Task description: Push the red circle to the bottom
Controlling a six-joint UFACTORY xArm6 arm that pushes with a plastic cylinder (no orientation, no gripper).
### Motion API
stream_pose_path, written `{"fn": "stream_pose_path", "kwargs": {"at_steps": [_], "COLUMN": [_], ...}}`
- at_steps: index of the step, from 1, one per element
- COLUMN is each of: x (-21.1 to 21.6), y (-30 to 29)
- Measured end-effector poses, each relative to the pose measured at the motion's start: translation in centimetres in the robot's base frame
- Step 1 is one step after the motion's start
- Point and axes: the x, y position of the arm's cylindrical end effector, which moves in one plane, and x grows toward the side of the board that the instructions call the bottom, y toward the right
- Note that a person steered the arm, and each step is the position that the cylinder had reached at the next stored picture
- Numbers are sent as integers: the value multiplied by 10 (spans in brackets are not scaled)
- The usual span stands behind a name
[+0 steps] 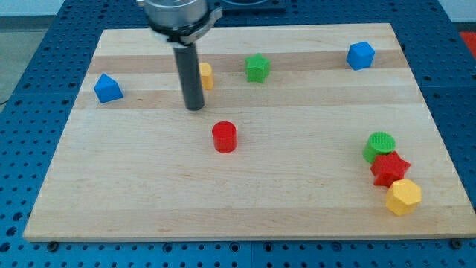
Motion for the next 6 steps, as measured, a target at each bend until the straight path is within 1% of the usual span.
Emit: {"fn": "stream_pose_path", "kwargs": {"at_steps": [1, 2, 3, 4, 5, 6], "x": [30, 70, 93, 69, 64, 99], "y": [25, 81, 125, 103, 62, 64]}}
